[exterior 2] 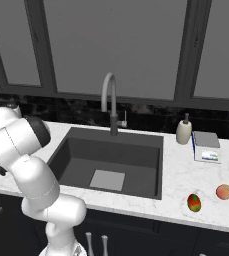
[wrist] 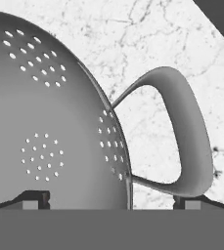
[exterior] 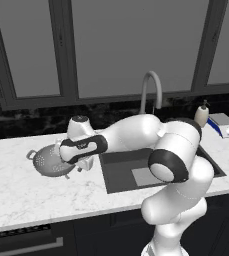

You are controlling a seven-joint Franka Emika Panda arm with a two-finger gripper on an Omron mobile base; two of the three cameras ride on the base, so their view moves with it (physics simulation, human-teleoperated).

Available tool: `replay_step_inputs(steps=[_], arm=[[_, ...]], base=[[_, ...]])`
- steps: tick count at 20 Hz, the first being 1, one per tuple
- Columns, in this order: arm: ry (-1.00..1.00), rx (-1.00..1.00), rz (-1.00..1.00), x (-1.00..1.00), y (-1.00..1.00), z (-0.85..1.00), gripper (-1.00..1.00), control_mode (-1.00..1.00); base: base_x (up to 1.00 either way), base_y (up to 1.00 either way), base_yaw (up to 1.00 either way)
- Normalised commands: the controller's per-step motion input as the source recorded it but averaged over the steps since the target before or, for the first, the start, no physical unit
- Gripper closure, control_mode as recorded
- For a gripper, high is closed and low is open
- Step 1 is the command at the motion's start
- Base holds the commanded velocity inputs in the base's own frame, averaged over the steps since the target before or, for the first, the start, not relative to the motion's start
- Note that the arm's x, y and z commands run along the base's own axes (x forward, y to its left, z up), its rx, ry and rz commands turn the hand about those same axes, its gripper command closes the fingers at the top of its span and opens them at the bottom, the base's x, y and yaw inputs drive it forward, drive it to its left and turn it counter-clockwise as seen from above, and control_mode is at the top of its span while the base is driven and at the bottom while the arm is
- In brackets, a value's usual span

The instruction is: Put the colander in the sink, put the mango, peach in the colander, and turn on the sink faucet and pour water over the colander.

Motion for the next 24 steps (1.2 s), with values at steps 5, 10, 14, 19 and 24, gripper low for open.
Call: replay_step_inputs(steps=[5,10,14,19,24], arm=[[0.0,0.04,0.0,0.3,0.11,-0.1,-1.0,-1.0],[0.0,0.0,-0.02,0.12,0.1,-0.17,-1.0,-1.0],[0.0,0.0,-0.06,0.0,0.05,-0.23,1.0,-1.0],[0.0,-0.05,-0.1,-0.12,-0.02,-0.18,1.0,-1.0],[0.0,-0.04,-0.14,-0.24,-0.2,-0.06,1.0,-1.0]], base=[[0.0,0.0,0.0],[0.0,0.0,0.0],[0.0,0.0,0.0],[0.0,0.0,0.0],[0.0,0.0,0.0]])
